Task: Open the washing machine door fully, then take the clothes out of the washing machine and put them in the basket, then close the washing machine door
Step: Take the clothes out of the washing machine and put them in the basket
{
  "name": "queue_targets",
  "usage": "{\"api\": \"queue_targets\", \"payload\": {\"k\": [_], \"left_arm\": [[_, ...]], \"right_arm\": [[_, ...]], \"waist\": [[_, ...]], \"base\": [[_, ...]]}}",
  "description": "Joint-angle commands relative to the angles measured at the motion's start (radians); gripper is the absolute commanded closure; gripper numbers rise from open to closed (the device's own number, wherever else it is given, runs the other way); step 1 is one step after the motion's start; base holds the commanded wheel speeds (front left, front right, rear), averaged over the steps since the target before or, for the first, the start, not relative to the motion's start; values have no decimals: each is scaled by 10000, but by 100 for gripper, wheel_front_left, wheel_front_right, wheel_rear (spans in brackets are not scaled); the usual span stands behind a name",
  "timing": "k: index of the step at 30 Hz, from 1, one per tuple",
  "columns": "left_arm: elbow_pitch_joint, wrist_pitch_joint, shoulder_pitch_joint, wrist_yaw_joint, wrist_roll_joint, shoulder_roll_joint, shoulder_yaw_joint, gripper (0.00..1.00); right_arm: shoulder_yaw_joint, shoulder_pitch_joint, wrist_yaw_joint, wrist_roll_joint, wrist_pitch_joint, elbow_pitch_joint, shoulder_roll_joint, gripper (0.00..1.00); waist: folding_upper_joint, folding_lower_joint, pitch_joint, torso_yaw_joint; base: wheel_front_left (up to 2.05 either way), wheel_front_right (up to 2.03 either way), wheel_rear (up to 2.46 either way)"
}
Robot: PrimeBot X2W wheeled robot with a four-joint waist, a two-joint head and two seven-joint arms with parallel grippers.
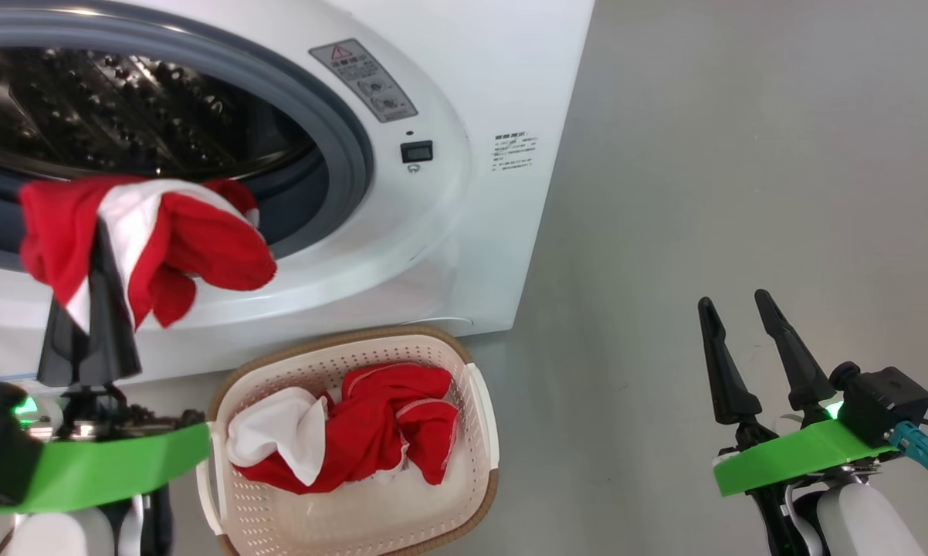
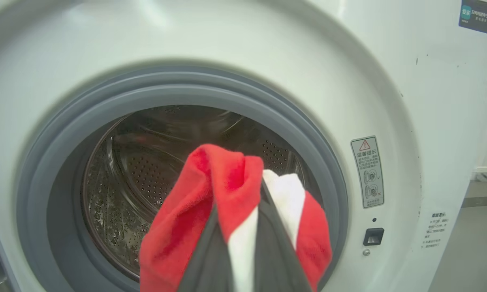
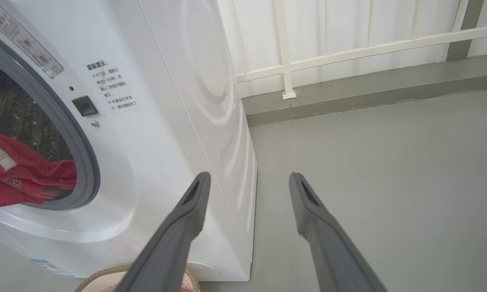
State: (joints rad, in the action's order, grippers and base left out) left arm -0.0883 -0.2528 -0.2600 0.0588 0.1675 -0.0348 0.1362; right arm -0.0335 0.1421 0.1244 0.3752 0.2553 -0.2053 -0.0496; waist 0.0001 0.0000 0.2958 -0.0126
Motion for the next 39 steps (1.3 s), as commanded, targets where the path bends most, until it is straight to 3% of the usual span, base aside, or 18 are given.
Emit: {"api": "queue_targets", "payload": {"k": [1, 4, 7, 14, 24, 39], "left_arm": [[-455, -89, 99, -209, -45, -157, 206, 100], [-1096, -89, 133, -579, 3, -157, 113, 100], [-702, -89, 387, -676, 178, -156, -49, 100], [1203, -89, 449, -450, 725, -155, -306, 100], [4588, -89, -230, 231, 587, -155, -753, 100], [7345, -89, -1416, 644, 15, -155, -1101, 100]], "right_arm": [[-147, -35, 63, -68, 65, 252, -7, 0], [-149, 30, 63, -89, 65, 257, -7, 0], [-107, 87, 63, -82, 65, 268, -7, 0], [-178, 220, 63, -9, 65, 272, -7, 0], [-154, 614, 63, 46, 65, 387, -7, 0], [-160, 1014, 63, 60, 65, 531, -7, 0]], "waist": [[-1, 0, 54, 41], [-1, 0, 132, 29], [-1, 0, 208, 12], [-1, 0, 482, -93], [-1, 0, 1322, -311], [-1, 0, 2493, -514]], "base": [[0, 0, 0], [0, 0, 0], [0, 0, 0], [0, 0, 0], [0, 0, 0], [0, 0, 0]]}}
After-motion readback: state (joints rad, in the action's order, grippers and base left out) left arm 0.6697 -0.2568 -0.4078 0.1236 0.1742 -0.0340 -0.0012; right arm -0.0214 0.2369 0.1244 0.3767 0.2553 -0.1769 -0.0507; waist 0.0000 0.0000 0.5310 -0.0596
